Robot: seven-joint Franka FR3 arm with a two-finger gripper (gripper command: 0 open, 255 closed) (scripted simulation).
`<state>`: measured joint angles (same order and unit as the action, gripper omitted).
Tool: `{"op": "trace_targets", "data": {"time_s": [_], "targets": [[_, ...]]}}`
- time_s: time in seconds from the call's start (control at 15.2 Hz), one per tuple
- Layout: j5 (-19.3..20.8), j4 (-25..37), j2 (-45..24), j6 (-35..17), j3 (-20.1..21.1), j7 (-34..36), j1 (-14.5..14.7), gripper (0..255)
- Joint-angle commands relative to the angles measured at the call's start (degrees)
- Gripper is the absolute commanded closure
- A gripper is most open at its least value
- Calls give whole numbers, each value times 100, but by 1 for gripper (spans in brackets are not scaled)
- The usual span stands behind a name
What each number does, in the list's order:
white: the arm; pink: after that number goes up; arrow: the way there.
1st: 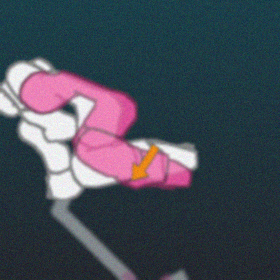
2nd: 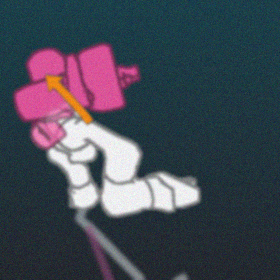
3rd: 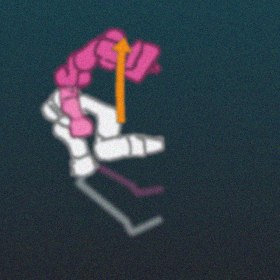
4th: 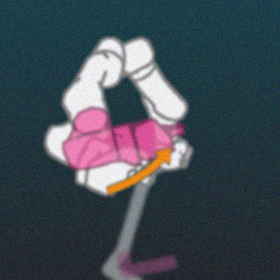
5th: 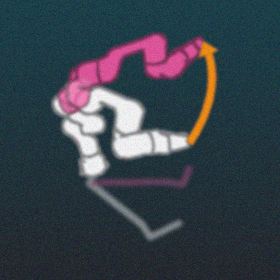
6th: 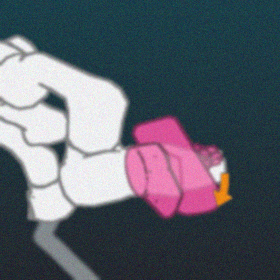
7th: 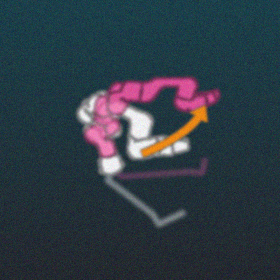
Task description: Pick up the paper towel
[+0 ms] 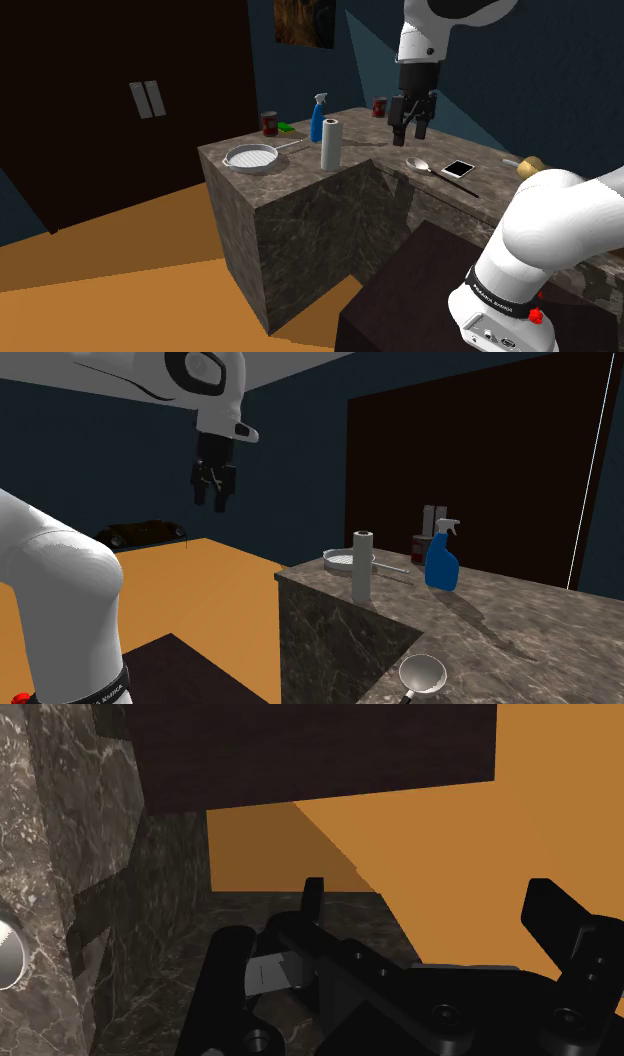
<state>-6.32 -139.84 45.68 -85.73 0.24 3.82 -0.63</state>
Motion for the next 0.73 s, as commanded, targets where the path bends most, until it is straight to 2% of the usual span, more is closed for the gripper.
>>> {"op": "trace_targets", "data": {"time_s": [0.0,0.66], "targets": [[0,0,0,0,0,0,0,0],[367,857,-1954,-1309,-368,-573,-179,0]]}}
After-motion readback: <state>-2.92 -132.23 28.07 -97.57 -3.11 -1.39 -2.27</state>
